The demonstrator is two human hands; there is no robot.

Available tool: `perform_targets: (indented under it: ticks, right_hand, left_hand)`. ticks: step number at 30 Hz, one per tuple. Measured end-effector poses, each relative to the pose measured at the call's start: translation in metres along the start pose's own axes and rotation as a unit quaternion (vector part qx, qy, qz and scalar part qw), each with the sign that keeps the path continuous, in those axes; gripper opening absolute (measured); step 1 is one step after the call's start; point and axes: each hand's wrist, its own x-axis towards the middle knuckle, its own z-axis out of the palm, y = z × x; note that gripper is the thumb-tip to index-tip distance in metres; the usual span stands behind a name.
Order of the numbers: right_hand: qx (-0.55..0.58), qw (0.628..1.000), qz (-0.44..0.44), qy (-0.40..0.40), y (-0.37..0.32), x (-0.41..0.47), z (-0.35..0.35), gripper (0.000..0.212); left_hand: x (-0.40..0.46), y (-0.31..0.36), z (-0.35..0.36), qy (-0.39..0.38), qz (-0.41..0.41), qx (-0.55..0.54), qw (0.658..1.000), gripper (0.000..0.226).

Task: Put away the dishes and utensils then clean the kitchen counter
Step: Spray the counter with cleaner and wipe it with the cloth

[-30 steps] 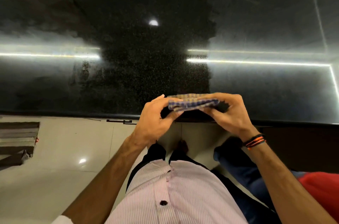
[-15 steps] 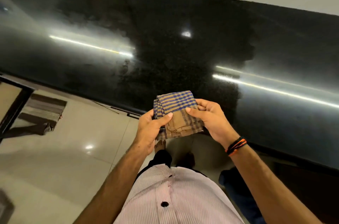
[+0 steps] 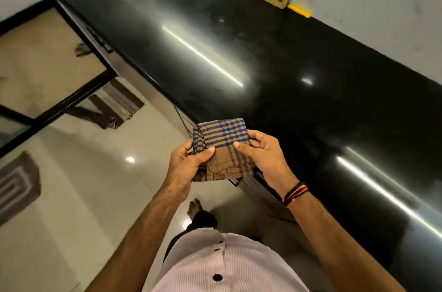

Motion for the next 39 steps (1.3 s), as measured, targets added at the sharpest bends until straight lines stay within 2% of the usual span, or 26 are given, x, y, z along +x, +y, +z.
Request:
perform_targets:
  ticks: [5,12,20,31,35,39]
  right_hand:
    - [-0.018,0.999,-0.016,-0.031,-0.023,0.061,0.083,0.031]
    - [-0.016,0.996,-0.033,-0.077,-0.066,0.142,0.184,0.029]
    - [-0.019,0.994,-0.039,-0.103,-0.106,0.255,0.27,0.027]
    - [-0.034,0.991,-0.009,-0.128,-0.177,0.423,0.398,0.024]
    - [-0.052,0.989,-0.011,-0.138,-0.202,0.483,0.449,0.019]
    - [-0.048,0.992,-0.011,-0.114,-0.219,0.539,0.496,0.02]
  left_hand:
    - [0.049,0.034,-0.078,0.025,0.01,-0.029,0.999,0.026]
    - [0.118,0.09,-0.172,0.049,0.026,-0.055,0.997,0.031]
    - [0.213,0.152,-0.242,0.079,0.032,-0.112,0.99,0.027]
    - [0.349,0.265,-0.346,0.127,0.032,-0.112,0.985,0.027]
    - [0.408,0.301,-0.393,0.127,0.033,-0.128,0.983,0.025]
    - [0.475,0.337,-0.442,0.097,0.031,-0.115,0.988,0.028]
